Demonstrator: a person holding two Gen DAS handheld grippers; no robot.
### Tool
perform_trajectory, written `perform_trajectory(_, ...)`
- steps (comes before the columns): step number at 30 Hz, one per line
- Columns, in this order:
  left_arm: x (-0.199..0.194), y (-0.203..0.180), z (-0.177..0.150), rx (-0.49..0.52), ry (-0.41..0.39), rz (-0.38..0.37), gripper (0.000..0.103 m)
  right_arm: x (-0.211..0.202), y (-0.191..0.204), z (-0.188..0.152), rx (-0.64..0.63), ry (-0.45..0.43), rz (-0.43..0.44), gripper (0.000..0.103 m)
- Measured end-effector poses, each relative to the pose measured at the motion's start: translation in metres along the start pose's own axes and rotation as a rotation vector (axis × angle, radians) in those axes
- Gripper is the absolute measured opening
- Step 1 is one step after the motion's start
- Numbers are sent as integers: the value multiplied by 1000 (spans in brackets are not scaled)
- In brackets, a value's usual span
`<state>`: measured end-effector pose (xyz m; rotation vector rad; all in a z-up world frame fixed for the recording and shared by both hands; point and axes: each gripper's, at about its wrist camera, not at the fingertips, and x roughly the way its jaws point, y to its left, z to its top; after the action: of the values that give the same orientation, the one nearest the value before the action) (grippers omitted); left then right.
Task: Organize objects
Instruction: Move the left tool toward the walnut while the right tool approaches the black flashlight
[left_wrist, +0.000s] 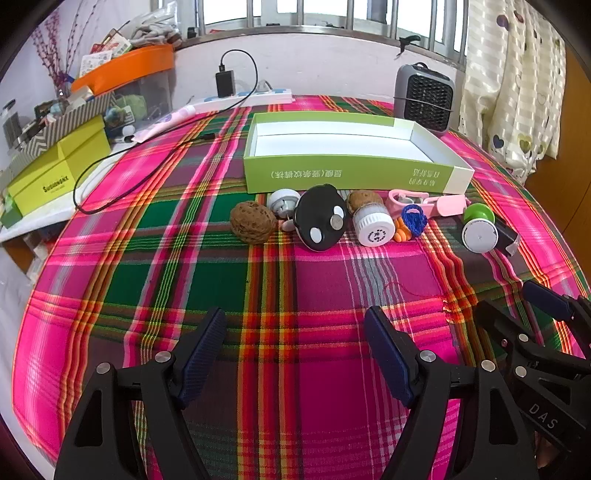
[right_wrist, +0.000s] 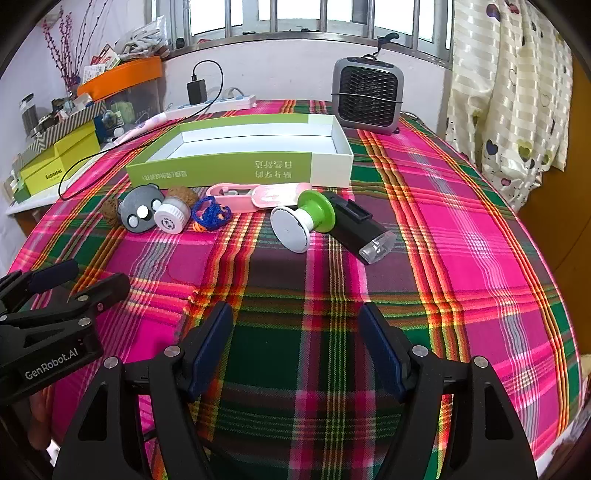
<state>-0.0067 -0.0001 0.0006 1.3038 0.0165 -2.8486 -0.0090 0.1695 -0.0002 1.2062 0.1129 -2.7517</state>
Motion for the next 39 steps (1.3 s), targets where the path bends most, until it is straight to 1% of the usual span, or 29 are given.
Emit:
perform_trajectory(17,3,1,5,6,10,-13,77,3,0,5,-14,14,17,71)
perform_trajectory(25,4,10,6,4,-1,-57,77,3,-6,6,-42,25,55,71)
perform_trajectory(28,5,15,8,8,-1,-49,77,3,-12,6,-38,24,55,71)
perform_trajectory(30,6,19,8,7,-2,-47,77,3,-16,6,-36,24,49,71)
perform_trajectory(39,11,38,16,-18,0,-51,76,6,-44,19,-28,20,-30,71)
